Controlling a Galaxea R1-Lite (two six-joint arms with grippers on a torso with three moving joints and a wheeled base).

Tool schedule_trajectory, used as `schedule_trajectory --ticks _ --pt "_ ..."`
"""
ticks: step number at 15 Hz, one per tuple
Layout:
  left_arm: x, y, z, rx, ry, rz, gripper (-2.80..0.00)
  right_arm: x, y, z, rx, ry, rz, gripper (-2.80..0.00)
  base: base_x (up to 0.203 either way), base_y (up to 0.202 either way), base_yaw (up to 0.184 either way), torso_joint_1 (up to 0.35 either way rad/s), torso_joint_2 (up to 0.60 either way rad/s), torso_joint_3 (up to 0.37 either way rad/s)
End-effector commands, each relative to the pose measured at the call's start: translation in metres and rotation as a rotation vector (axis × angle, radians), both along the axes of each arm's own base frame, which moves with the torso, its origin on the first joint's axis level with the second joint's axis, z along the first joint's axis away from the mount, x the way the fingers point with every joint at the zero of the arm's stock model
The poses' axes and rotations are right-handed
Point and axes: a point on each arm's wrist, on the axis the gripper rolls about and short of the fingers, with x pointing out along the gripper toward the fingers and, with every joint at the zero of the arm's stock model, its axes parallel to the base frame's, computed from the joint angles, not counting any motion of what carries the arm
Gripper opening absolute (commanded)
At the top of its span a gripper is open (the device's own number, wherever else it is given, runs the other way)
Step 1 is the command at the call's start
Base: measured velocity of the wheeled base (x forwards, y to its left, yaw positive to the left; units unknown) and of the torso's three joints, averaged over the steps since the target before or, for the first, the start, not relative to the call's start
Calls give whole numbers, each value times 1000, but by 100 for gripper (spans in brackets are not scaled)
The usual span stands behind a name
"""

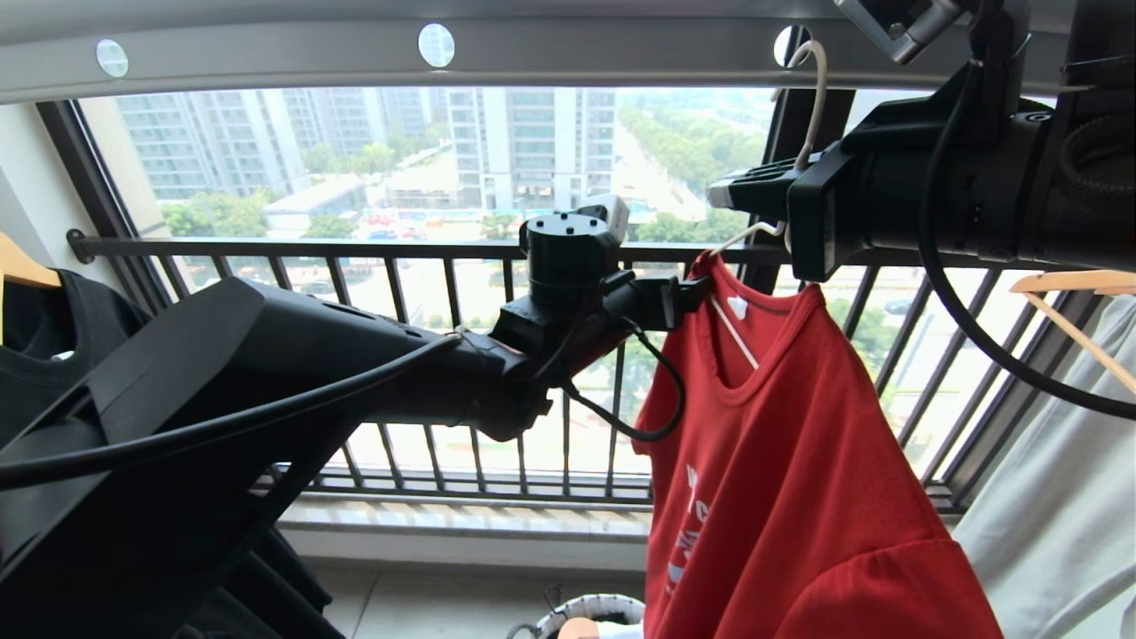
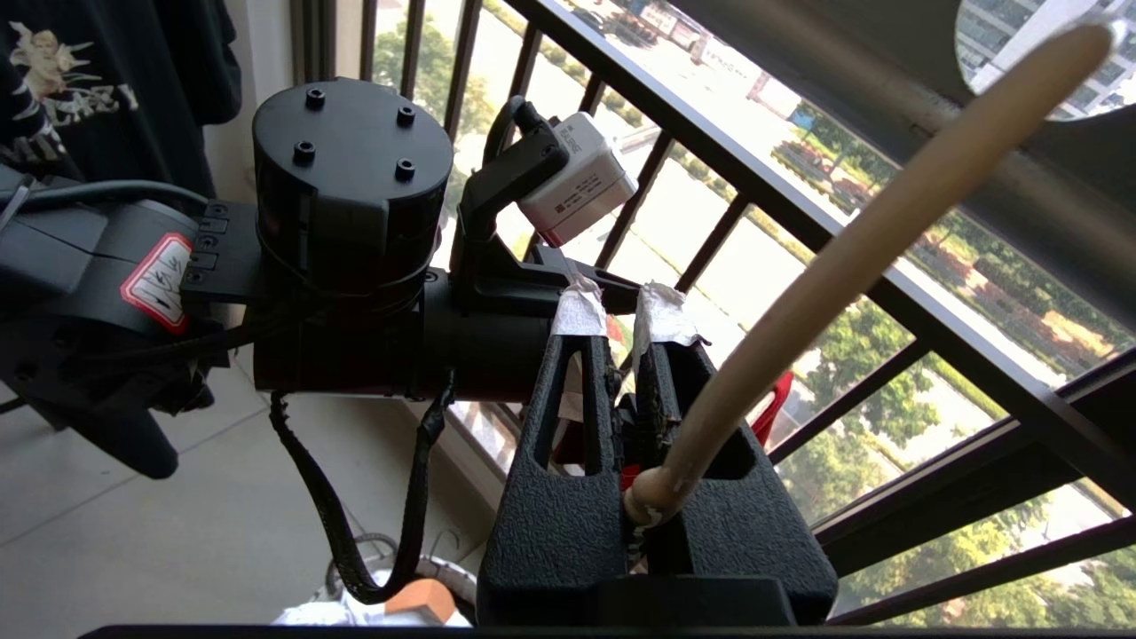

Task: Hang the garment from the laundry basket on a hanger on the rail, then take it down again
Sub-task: Take the clothes off the clothes rack

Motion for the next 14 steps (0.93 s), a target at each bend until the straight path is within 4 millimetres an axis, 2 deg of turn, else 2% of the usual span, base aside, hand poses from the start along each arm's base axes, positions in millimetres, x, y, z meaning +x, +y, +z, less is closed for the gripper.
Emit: schedule_trajectory --ticks 1,6,7,8,14 --pt "3 -1 -4 1 2 19 0 0 0 0 -3 0 1 -280 0 0 0 0 0 0" --pt "6 0 -8 14 -4 35 0 0 0 0 -2 -1 1 -280 0 0 0 0 0 0" --pt "6 0 -7 13 -5 37 -232 0 0 -1 -3 0 1 -280 0 0 0 0 0 0" --pt "6 0 -7 13 -5 35 -280 0 0 -1 -3 0 1 -280 0 0 0 0 0 0" --pt "4 1 -3 7 -12 35 -280 0 0 0 -3 -2 1 -280 0 0 0 0 0 0"
